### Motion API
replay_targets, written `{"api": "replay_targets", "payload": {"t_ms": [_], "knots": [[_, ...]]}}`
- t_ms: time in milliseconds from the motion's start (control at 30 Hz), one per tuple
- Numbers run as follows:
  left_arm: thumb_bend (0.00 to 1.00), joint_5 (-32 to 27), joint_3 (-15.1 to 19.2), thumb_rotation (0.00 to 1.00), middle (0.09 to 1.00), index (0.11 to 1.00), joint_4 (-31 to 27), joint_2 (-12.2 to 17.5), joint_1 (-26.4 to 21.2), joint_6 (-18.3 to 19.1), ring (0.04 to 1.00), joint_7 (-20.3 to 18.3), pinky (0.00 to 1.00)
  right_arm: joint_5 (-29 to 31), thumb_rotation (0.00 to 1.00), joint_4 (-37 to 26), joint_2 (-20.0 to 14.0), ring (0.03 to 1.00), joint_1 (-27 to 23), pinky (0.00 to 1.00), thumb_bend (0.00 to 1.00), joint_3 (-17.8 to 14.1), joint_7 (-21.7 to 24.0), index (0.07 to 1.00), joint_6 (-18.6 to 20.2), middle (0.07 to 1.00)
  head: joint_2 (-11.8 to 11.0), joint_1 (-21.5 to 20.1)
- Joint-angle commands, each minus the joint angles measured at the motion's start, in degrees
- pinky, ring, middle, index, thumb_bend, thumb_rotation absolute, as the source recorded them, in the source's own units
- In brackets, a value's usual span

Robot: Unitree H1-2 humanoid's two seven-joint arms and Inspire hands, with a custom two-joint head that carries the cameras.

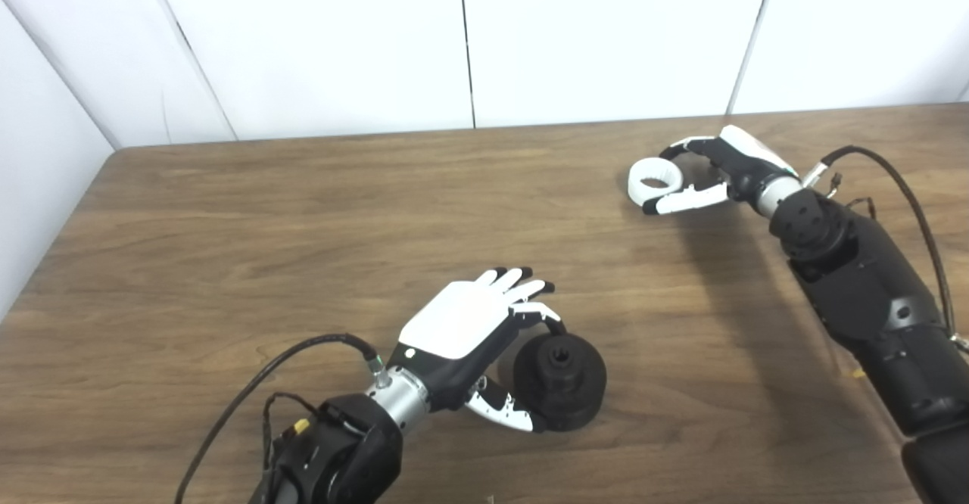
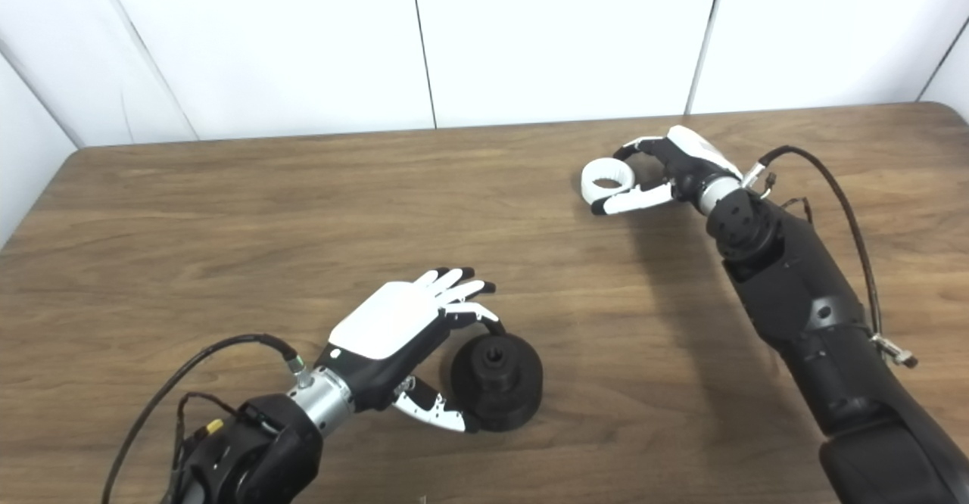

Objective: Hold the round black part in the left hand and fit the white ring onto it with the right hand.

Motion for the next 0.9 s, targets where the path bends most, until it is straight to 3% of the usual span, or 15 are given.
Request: {"api": "replay_targets", "payload": {"t_ms": [0, 300, 867], "knots": [[0.91, 0.9, 0.1, 0.24, 0.952, 0.708, -0.9, 0.2, -0.1, -0.1, 1.000, -0.6, 1.00, 0.2, 0.40, -0.7, 0.0, 0.994, -2.5, 0.94, 0.88, -0.8, -2.3, 0.764, -2.6, 0.915, 0.2, 0.1], [0.91, 1.0, 0.1, 0.24, 0.950, 0.708, -0.7, -0.2, 0.0, -0.2, 1.000, -0.3, 1.00, -0.8, 0.32, 0.2, 0.0, 0.981, -2.4, 0.94, 0.83, -0.1, -4.9, 0.734, -5.0, 0.891, 0.1, 0.1], [0.91, 0.9, 0.3, 0.24, 0.950, 0.710, -0.5, -0.4, 0.4, -0.2, 1.000, 0.0, 1.00, -1.6, 0.32, 1.4, 0.1, 0.981, -2.3, 0.96, 0.82, 0.3, -6.5, 0.724, -7.4, 0.898, 0.1, 0.1]]}}
